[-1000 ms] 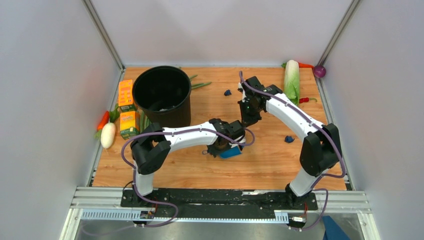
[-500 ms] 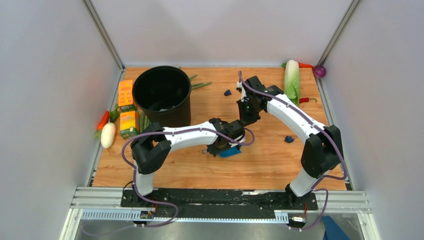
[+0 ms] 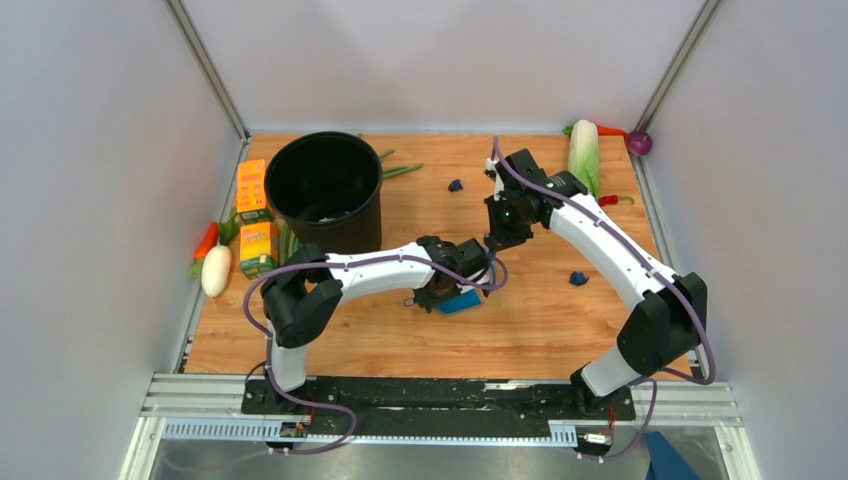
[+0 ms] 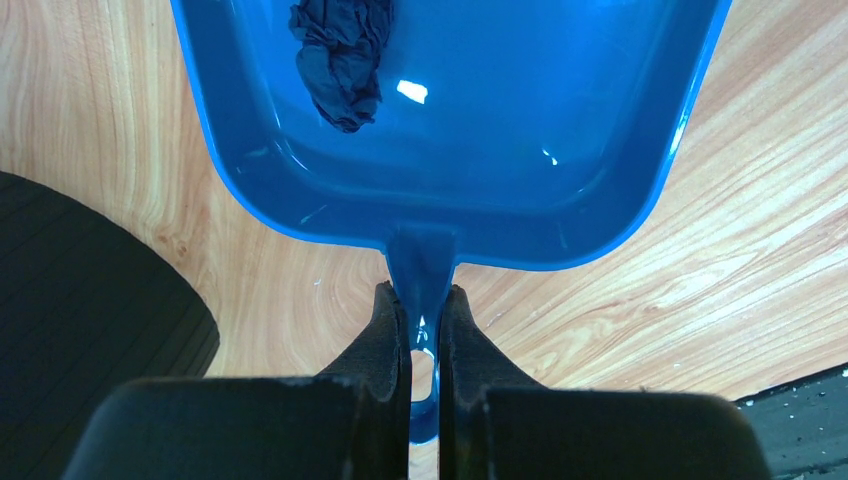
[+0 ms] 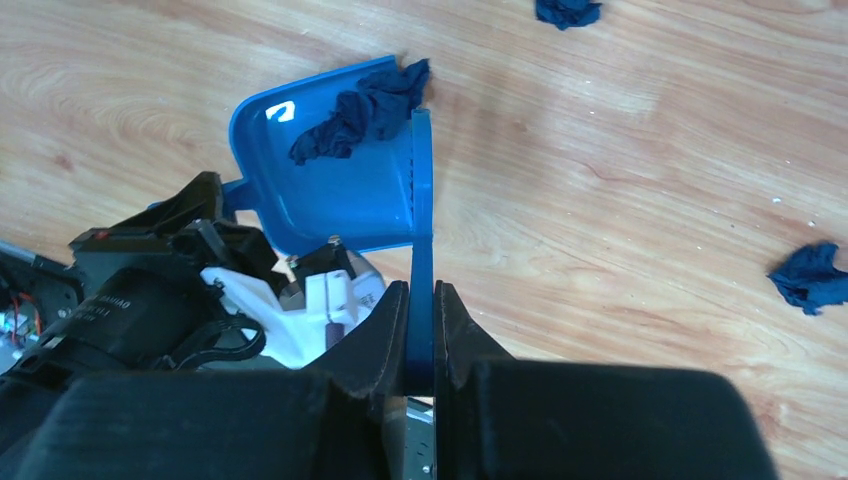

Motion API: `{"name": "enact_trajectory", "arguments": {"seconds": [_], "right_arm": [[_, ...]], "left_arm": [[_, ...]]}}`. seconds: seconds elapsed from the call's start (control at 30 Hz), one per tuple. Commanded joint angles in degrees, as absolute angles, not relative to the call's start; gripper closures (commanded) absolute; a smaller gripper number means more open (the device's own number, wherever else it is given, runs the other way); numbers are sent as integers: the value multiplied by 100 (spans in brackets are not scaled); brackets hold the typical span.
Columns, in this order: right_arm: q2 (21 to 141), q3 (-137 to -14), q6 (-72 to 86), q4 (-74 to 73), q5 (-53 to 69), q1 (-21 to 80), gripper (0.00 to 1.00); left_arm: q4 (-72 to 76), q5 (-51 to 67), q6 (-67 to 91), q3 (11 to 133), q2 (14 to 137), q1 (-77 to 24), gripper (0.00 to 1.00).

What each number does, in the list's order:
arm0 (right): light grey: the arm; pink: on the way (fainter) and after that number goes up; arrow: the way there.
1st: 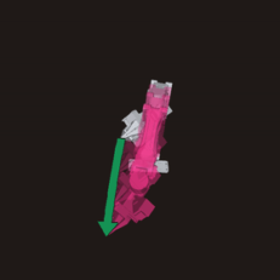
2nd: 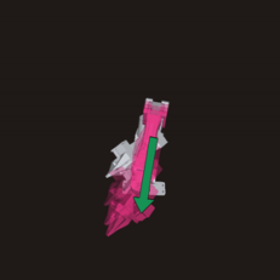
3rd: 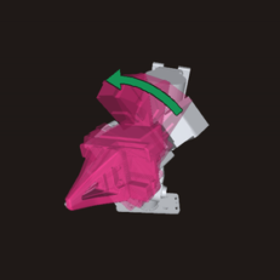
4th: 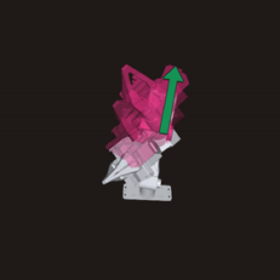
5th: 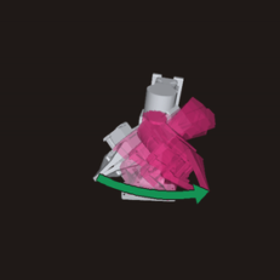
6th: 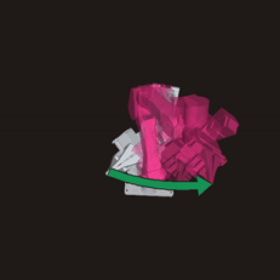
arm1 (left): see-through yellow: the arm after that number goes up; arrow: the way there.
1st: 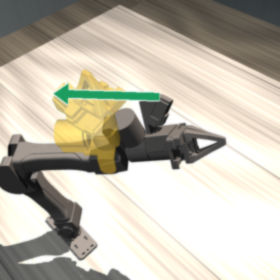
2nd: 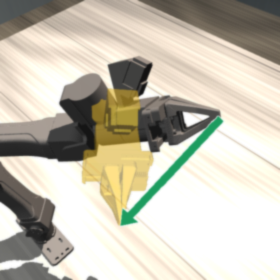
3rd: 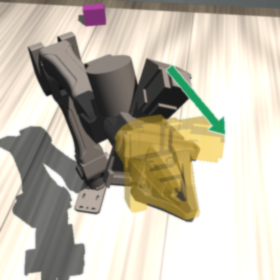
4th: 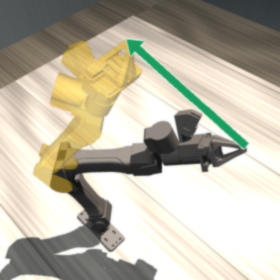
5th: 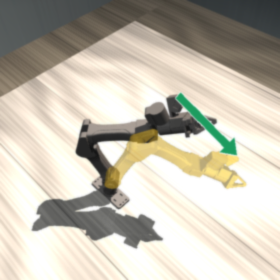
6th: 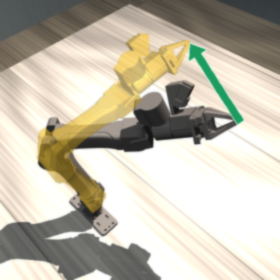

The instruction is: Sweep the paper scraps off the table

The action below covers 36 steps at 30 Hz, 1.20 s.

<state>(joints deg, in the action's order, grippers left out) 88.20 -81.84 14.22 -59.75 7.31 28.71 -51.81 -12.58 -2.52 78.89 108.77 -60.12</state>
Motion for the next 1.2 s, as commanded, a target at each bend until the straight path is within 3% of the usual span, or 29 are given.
{"name": "enact_trajectory", "arguments": {"seconds": [0.0, 0.43, 0.83, 1.17], "right_arm": [[8894, -8384, 1784, -6056, 89, 2769, 100], [10292, -9070, 1477, -5555, 782, 2821, 100], [9712, -8859, 1468, -5590, 1485, 2874, 100], [9264, -8964, 1643, -5870, 1284, 2883, 100]], "left_arm": [[-5142, -1275, -352, 7849, 10714, -5977, 100], [-5212, -1248, -369, 7901, 10696, -5977, 100], [-5238, -1275, -352, 7989, 10688, -5959, 100], [-5212, -1257, -360, 7981, 10468, -5862, 100]]}}
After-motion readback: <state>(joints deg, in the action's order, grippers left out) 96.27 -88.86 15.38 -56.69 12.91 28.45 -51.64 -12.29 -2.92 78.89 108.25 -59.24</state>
